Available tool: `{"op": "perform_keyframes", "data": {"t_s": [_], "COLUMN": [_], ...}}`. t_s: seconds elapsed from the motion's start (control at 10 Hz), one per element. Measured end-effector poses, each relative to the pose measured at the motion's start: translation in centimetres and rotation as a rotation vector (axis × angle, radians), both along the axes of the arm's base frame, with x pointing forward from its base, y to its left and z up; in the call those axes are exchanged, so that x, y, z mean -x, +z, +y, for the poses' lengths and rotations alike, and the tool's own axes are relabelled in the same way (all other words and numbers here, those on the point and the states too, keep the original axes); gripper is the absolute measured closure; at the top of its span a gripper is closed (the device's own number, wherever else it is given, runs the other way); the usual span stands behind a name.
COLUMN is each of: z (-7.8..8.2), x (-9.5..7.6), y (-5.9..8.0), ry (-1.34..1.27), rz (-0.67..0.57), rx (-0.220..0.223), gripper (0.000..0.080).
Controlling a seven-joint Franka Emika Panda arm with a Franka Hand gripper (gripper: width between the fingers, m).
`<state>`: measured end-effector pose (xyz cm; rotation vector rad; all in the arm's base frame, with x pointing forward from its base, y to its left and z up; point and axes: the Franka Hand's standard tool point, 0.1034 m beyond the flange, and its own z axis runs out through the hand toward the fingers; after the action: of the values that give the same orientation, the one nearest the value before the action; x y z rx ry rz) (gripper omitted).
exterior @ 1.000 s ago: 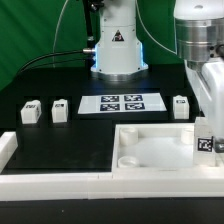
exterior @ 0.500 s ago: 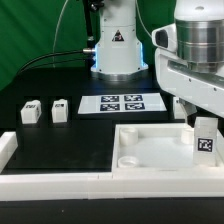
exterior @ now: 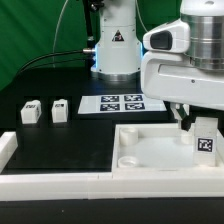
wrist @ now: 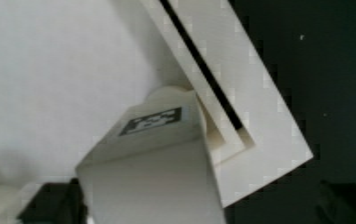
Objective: Assemble one leg
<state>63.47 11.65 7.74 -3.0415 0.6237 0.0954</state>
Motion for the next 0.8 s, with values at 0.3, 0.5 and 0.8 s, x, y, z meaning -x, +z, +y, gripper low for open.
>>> {"op": "perform_keyframes", "data": {"t_s": [0.3, 0.5, 0.8], "z": [-0.12, -0.13, -0.17], "x": [-0.03, -0.03, -0.03], "y": [-0.08, -0.09, -0.09], "ry": [0.115, 0.115, 0.115], "rz": [-0.011, -0.011, -0.011], "rx": [-0.007, -0.007, -0.007], "gripper": [0.0150, 0.0283, 0.0507]}}
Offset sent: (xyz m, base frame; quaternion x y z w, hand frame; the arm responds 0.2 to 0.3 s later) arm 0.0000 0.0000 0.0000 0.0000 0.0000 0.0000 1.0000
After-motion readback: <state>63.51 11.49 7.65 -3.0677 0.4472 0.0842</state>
